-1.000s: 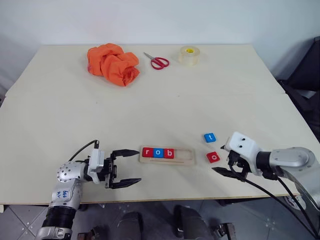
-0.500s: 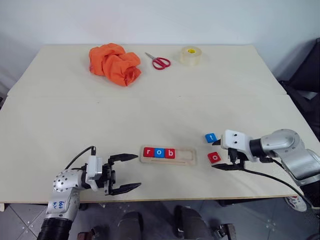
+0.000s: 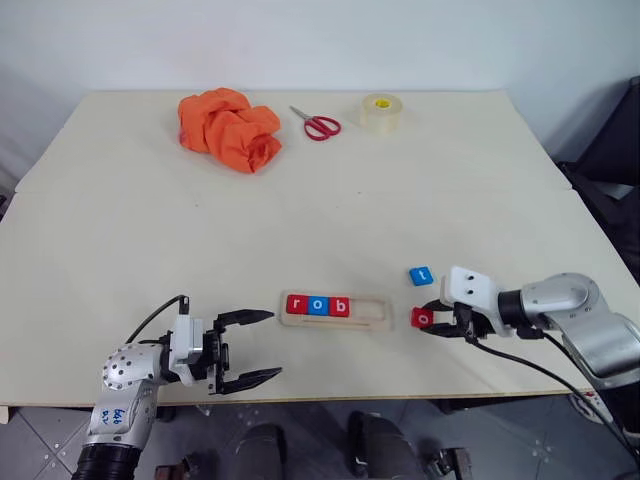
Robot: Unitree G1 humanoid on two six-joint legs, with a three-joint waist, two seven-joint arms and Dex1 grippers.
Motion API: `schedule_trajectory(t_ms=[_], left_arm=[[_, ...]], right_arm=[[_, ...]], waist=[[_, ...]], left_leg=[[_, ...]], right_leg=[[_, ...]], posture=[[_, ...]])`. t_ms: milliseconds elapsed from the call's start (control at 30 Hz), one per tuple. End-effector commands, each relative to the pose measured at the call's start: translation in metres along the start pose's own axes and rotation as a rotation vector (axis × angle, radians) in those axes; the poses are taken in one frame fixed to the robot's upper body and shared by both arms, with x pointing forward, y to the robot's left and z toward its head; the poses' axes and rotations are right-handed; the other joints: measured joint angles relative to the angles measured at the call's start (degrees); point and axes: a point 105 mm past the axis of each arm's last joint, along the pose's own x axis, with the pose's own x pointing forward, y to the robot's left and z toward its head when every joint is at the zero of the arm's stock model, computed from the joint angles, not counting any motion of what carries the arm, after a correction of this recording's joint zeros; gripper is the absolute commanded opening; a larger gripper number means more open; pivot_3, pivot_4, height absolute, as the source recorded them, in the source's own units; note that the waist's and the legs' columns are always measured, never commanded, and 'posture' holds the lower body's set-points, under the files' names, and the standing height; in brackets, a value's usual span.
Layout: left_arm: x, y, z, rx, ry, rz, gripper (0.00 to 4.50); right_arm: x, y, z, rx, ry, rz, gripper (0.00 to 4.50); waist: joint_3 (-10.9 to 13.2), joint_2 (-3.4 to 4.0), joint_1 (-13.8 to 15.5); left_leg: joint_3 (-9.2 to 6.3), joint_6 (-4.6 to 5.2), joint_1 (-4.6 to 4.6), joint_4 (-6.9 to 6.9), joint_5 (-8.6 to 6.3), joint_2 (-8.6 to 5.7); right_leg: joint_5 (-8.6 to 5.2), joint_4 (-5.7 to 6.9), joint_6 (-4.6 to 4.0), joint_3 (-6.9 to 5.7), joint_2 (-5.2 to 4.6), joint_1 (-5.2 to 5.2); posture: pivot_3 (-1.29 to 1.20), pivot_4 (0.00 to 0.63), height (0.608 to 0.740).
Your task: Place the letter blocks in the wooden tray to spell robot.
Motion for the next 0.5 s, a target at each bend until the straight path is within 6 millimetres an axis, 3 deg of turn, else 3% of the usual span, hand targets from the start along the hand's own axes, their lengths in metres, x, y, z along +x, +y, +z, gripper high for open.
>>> schedule_trajectory(t_ms=[33, 133, 500], left_arm=[[0.001, 0.002, 0.006, 0.021, -0.020, -0.017, 4.50], [0.003, 0.004, 0.005, 0.016, -0.024, -0.029, 4.50], [0.010, 0.012, 0.003, 0.014, -0.037, -0.070, 4.50]], right_arm=[[-0.009, 0.009, 0.014, 0.087, -0.041, -0.103, 1.45], [-0.013, 0.016, 0.017, 0.192, -0.052, -0.198, 1.45], [-0.019, 0.009, 0.015, 0.581, -0.077, -0.597, 1.45]], waist=[[0.0, 0.00, 0.0], [0.0, 0.00, 0.1], [0.0, 0.02, -0.1]], left_leg=[[0.01, 0.00, -0.01, 0.01, 0.00, 0.00], [0.00, 0.00, -0.03, 0.03, 0.00, -0.02], [-0.04, 0.01, -0.12, 0.01, 0.01, -0.01]], right_leg=[[0.00, 0.00, 0.00, 0.00, -0.01, -0.01], [0.01, -0.01, 0.01, 0.00, -0.03, 0.00], [0.00, 0.03, -0.02, -0.01, -0.01, -0.10]], posture=[[0.00, 0.150, 0.740], [0.00, 0.150, 0.740], [0.00, 0.150, 0.740]])
